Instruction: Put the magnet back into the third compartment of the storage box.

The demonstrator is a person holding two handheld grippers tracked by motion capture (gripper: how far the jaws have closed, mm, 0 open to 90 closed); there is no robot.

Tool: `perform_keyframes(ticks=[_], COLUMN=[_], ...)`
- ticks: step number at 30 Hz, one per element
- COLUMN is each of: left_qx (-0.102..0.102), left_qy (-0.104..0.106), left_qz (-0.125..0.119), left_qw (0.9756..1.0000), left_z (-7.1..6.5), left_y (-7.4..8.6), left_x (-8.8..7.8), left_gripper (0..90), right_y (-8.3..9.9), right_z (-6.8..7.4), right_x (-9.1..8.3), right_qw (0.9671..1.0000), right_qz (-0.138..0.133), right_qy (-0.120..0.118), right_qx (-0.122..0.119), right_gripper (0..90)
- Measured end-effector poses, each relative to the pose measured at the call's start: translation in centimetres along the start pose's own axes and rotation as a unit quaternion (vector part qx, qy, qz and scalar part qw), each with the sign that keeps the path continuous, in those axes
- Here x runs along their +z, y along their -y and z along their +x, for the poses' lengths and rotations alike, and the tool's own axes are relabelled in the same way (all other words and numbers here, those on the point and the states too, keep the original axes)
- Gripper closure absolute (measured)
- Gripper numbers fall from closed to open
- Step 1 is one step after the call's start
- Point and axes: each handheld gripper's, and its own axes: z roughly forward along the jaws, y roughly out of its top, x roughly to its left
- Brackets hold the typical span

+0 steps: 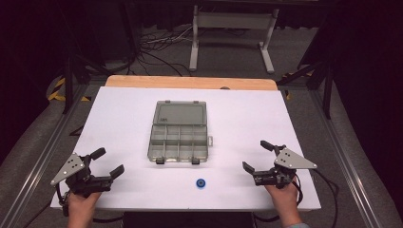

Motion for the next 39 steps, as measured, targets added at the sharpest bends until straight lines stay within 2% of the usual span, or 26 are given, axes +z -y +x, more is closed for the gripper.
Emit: perform_keyframes(ticks=[4,7,9,11,13,18,21,24,28,31,39], left_qx=[0.038,0.069,0.068,0.049,0.039,0.046,0.037,0.049,0.054,0.051,0.060], left_qy=[0.000,0.012,0.014,0.018,0.019,0.007,0.009,0.005,0.003,0.003,0.007], left_qz=[-0.005,0.001,0.006,0.015,0.012,0.003,0.000,0.002,0.001,0.000,0.006], left_qw=[0.9992,0.9975,0.9976,0.9985,0.9990,0.9989,0.9993,0.9988,0.9985,0.9987,0.9982], left_z=[-0.3,-0.7,-0.8,-0.8,-0.6,-0.5,-0.5,-0.5,-0.5,-0.6,-0.8], left_y=[-0.2,-0.2,-0.1,-0.1,0.0,-0.3,-0.4,-0.5,-0.6,-0.6,-0.7], left_x=[-0.1,0.3,0.6,0.7,0.6,0.1,0.0,-0.1,-0.1,-0.2,-0.1], left_gripper=[1.3,0.4,0.3,0.1,0.1,0.1,0.1,0.1,0.1,0.2,0.1], right_y=[-0.1,-0.1,-0.1,-0.1,-0.2,-0.4,-0.4,-0.5,-0.6,-0.8,-1.9], right_z=[0.3,0.3,0.1,0.0,0.0,0.4,0.5,0.6,0.8,0.9,2.2], right_x=[0.0,0.0,0.0,0.0,0.0,0.0,-0.1,0.0,0.3,0.5,1.7], right_qw=[1.0000,1.0000,1.0000,1.0000,1.0000,1.0000,0.9999,0.9999,1.0000,1.0000,0.9990], right_qz=[-0.002,-0.002,-0.002,-0.006,-0.005,-0.003,-0.008,-0.002,0.005,0.005,0.008], right_qy=[-0.003,-0.005,0.000,0.000,0.001,0.005,0.006,0.010,0.001,-0.005,-0.038], right_qx=[-0.003,0.001,0.001,0.005,0.005,0.001,0.001,-0.004,-0.004,-0.007,-0.022], right_gripper=[3.3,1.6,1.0,0.8,0.5,0.1,0.1,0.1,0.4,0.7,0.7])
